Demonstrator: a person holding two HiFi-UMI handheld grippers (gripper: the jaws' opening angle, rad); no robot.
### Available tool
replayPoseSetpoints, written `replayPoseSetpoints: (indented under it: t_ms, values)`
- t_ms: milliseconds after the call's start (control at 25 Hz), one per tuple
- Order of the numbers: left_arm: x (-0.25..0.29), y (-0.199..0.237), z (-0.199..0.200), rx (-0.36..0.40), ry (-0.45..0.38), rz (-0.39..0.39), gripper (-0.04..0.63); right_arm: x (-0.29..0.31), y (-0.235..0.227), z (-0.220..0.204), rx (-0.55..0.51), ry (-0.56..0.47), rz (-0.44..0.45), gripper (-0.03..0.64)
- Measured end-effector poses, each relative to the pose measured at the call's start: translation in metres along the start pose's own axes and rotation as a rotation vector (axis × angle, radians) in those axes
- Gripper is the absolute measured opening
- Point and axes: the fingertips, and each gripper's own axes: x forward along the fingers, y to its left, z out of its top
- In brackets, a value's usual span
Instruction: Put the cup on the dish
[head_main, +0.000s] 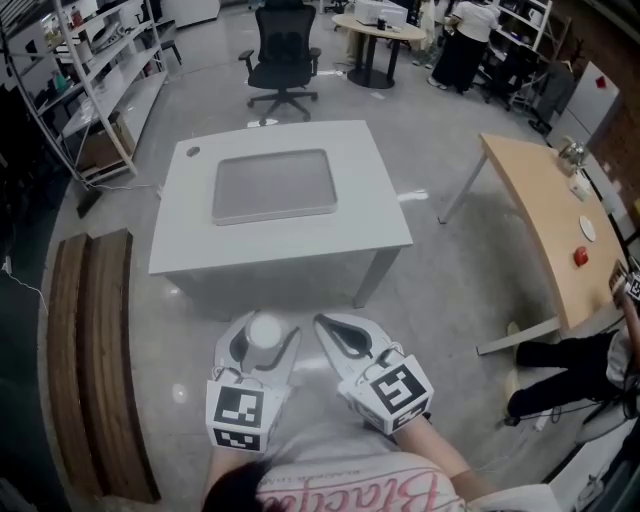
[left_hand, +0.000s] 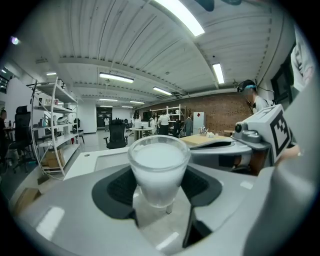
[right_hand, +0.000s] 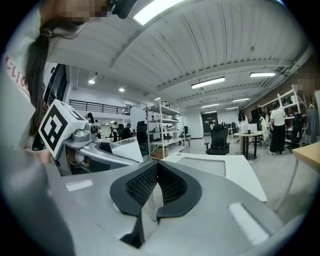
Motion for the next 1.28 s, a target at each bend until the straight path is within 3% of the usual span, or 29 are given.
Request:
replayPoseSetpoints:
  t_ms: [320,600,1280]
  values:
    - [0.036,0.041,0.015,0.038,0.004,-0.054,0.256,0.054,-0.024,0.012,0.002,0.014,-0.048,0.002]
    - [0.057,0.066,0.021,0.025,0.006,-0.069,0.256,0.09,-0.033,0.018,-0.006,0.036,-0.04,0.002]
    - [0.137,0.107,0.035,0.009,0.022,-0.034,0.256,0.145,-0.096,0.019,0.024,0.086,-0.004,0.002]
